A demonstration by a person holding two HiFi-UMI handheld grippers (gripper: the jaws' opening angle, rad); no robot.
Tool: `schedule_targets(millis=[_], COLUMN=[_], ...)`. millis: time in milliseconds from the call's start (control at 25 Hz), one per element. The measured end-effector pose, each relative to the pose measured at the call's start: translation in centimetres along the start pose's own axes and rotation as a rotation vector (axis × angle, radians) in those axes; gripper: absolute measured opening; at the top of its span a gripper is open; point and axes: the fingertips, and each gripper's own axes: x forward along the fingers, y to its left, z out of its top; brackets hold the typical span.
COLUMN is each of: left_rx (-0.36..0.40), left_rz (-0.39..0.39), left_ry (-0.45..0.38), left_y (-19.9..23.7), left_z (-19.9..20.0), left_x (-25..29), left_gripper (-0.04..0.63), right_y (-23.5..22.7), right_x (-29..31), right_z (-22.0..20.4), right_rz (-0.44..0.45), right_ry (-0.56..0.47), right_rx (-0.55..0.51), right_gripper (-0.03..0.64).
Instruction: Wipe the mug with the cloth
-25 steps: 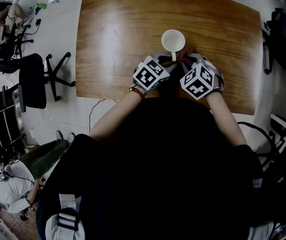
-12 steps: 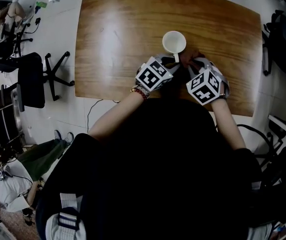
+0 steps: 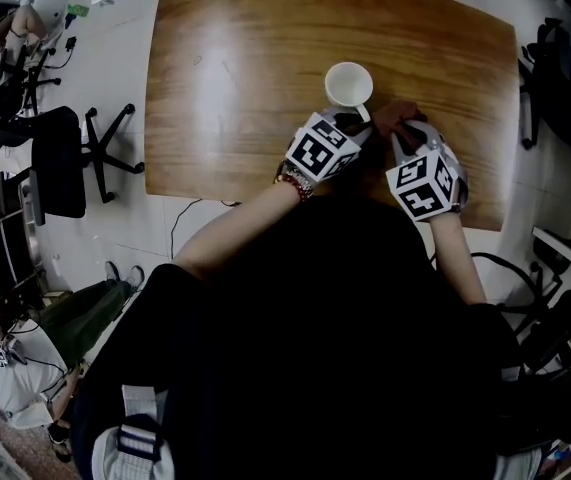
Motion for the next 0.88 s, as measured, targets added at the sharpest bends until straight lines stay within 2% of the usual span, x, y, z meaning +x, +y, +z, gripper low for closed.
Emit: schedule_targets(millis=[200,320,400,520,640,880], left_rx=[0.051,0.027,0.004,0.050,0.085,0.101], left_rz=[-0.020,-0.013,0.001,0.040,0.082,0.094], left_ry=[-0.008,-0.030,-0.037,-0.015,-0.003,-0.009], left_y=[-0.1,0.0,0.1,0.0,0.2,0.3], left_z=[-0.4,-0.3,-0.3,-0.8,-1.2,-0.7], left_x=[-0.2,-0.4,-0.6,-0.9,-1.1,-0.6], left_gripper=[0.086,0.084,0.084,0.074,0.029,0.029], right_y=[0.5,1.0,1.0,1.0,1.2,0.9], right_x=[-1.0,-1.5,-1.5,-1.6,-1.7,-2.2], right_z=[0.3,0.7,0.5,0.4,0.5,0.4], right_rz=[0.011,0.010,0.006,0.007,0.012,0.004], right_ry=[-0.020,-0.035,-0.033,-0.026,-0.032,-0.028], right_rx=[0.054,0.065,0.075,0.079,0.069,0.056], right_gripper=[0.066,0.066,0.066,0.066,0.066,0.066])
